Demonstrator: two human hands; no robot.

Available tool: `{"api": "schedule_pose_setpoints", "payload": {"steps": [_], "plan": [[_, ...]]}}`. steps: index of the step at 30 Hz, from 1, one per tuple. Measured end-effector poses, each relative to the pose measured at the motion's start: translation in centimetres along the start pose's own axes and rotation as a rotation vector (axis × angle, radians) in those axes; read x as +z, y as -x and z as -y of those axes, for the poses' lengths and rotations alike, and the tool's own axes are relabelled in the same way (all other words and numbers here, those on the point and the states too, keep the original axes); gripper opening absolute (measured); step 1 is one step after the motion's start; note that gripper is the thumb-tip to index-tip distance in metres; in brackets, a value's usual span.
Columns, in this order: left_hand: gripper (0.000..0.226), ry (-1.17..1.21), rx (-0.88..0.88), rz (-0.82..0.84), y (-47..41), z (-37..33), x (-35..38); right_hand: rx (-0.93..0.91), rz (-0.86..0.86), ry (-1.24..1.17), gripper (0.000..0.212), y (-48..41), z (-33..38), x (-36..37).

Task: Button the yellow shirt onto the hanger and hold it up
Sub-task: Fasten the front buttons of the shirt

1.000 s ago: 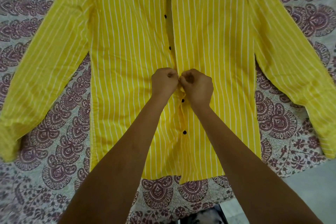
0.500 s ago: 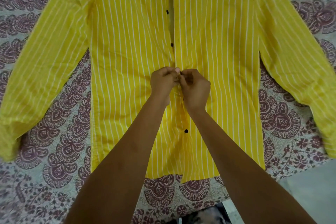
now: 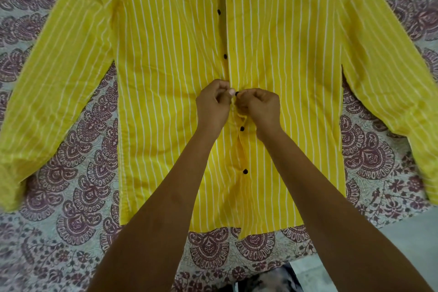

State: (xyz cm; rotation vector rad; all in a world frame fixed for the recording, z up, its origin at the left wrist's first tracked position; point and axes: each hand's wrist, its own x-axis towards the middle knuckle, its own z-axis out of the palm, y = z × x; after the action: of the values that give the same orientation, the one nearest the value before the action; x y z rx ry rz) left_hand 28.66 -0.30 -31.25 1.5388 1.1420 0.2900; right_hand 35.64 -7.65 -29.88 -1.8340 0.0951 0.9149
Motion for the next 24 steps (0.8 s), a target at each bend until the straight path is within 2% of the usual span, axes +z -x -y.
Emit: {"api": "schedule_pose_setpoints", "payload": {"steps": [2,5,9,12,14,19,24], "plan": [[0.01,-0.098,0.182,0.016,0.0,0.0,-0.3,0.097,0.091,-0.062,0.017,-0.5,0.7,-0.4],[0.021,-0.271,0.348,0.064,-0.1,-0.2,-0.4,0.082,0.138,-0.04,0.019,-0.8,0.9,-0.5],[0.019,-0.246,0.272,0.103,-1.7,-0.4,-0.9,0.033,0.126,0.029,0.018,-1.3,0.0,-0.8],[0.015,-0.131,0.183,0.042,-3.5,-1.0,-1.7,-0.146,0.031,0.224,0.012,-2.1,-0.3,-0.8],[0.023,-0.096,0.173,-0.031,-4.7,-2.0,-2.0,-0.291,-0.01,0.281,0.011,-2.4,0.5,-0.5],[0.028,-0.326,0.21,0.006,-7.4,-4.0,-1.5,-0.433,0.085,0.585,0.053,-4.3,3.2,1.2],[0.024,-0.552,0.166,-0.008,-8.7,-4.3,-1.1,-0.456,0.077,0.746,0.069,-6.0,4.5,2.3]]}}
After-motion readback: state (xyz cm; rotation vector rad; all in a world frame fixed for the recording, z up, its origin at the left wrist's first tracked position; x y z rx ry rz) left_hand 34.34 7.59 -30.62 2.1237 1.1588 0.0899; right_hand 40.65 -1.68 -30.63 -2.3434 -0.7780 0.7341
